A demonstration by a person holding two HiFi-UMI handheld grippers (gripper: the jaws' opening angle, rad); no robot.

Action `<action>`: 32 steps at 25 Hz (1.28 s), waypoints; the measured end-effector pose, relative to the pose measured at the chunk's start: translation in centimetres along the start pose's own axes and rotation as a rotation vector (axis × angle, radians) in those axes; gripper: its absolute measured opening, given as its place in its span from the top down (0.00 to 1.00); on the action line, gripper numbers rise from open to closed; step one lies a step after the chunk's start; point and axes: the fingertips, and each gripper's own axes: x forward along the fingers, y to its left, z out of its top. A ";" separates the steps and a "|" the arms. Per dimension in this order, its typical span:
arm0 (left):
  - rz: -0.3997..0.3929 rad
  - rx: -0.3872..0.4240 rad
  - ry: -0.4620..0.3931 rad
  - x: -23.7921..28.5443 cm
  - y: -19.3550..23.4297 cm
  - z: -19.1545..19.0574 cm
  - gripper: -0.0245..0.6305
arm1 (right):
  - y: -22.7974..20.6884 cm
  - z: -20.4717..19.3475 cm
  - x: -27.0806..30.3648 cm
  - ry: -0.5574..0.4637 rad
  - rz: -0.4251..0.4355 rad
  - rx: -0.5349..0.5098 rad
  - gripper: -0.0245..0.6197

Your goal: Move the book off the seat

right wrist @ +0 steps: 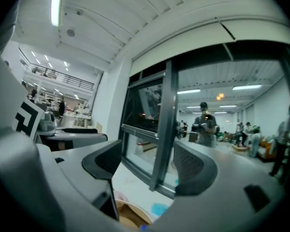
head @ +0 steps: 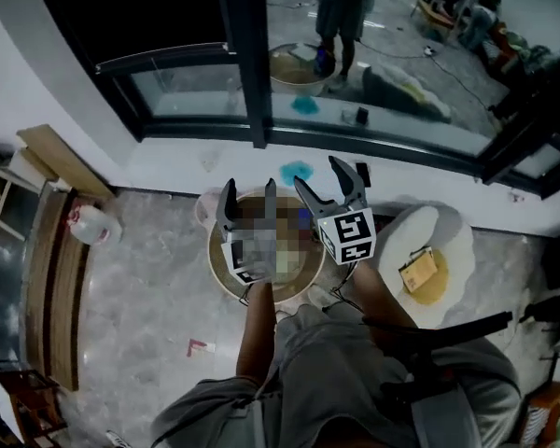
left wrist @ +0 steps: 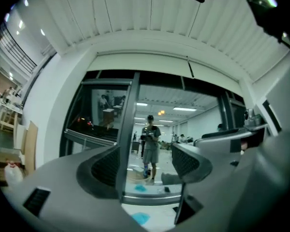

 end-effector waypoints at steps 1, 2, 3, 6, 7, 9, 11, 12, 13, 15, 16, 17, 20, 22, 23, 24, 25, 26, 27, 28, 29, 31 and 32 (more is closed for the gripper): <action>-0.066 -0.012 0.012 0.9 -2.3 -0.7 0.43 | -2.4 -0.4 -1.7 0.021 -0.076 -0.003 0.43; -0.129 -0.024 0.024 1.8 -4.6 -1.4 0.43 | -4.7 -1.0 -3.5 0.045 -0.149 -0.006 0.43; -0.187 -0.038 0.037 2.4 -6.9 -2.2 0.43 | -6.8 -1.7 -5.4 0.071 -0.213 -0.009 0.43; -0.333 -0.080 0.080 3.5 -13.8 -4.3 0.43 | -12.2 -3.6 -11.2 0.140 -0.373 -0.011 0.43; -0.378 -0.086 0.089 3.5 -16.2 -4.6 0.43 | -13.6 -3.8 -13.2 0.147 -0.417 -0.007 0.43; -0.458 -0.082 0.086 3.2 -20.7 -4.5 0.43 | -16.0 -3.9 -16.8 0.141 -0.485 0.003 0.43; -0.521 -0.067 0.064 2.5 -24.6 -3.4 0.43 | -17.8 -3.7 -19.9 0.124 -0.532 0.009 0.43; -0.544 -0.062 0.049 2.1 -26.3 -2.8 0.43 | -18.6 -3.5 -21.4 0.115 -0.548 0.013 0.43; -0.558 -0.061 0.034 1.6 -27.9 -2.1 0.43 | -19.4 -3.4 -22.9 0.105 -0.562 0.018 0.43; -0.569 -0.066 0.014 0.6 -30.5 -1.3 0.43 | -20.8 -3.4 -25.7 0.085 -0.587 0.033 0.43; -0.573 -0.066 0.015 0.1 -31.8 -1.1 0.43 | -21.5 -3.5 -27.2 0.076 -0.599 0.041 0.43; -0.580 -0.062 0.021 -0.5 -33.2 -1.1 0.43 | -22.1 -3.6 -28.6 0.067 -0.608 0.051 0.43; -0.595 -0.035 0.038 -2.8 -37.2 -1.5 0.43 | -23.7 -4.1 -32.9 0.045 -0.619 0.075 0.43; -0.605 -0.016 0.050 -4.4 -40.1 -2.2 0.43 | -24.6 -4.8 -35.9 0.033 -0.624 0.088 0.43; -0.615 -0.008 0.056 -5.2 -41.6 -2.5 0.43 | -25.1 -5.1 -37.4 0.027 -0.628 0.096 0.43; -0.626 -0.004 0.059 -5.9 -43.2 -2.7 0.43 | -25.6 -5.4 -39.0 0.021 -0.634 0.103 0.43; -0.635 -0.002 0.059 -6.6 -44.7 -2.8 0.43 | -26.1 -5.7 -40.4 0.019 -0.640 0.108 0.43; -0.642 -0.003 0.058 -7.3 -46.2 -2.9 0.43 | -26.7 -6.1 -41.8 0.019 -0.648 0.113 0.43; -0.646 -0.005 0.057 -7.8 -47.5 -3.0 0.43 | -27.4 -6.5 -43.0 0.020 -0.656 0.121 0.43; -0.649 -0.004 0.058 -8.3 -48.6 -3.1 0.43 | -28.0 -6.9 -44.2 0.021 -0.666 0.133 0.43; -0.652 0.000 0.061 -8.8 -49.6 -3.2 0.43 | -28.6 -7.3 -45.3 0.019 -0.677 0.146 0.43; -0.658 0.007 0.066 -9.7 -51.4 -3.5 0.43 | -29.5 -7.8 -47.3 0.013 -0.704 0.170 0.43; -0.664 0.010 0.069 -10.0 -52.4 -3.7 0.43 | -30.0 -8.0 -48.4 0.007 -0.720 0.176 0.43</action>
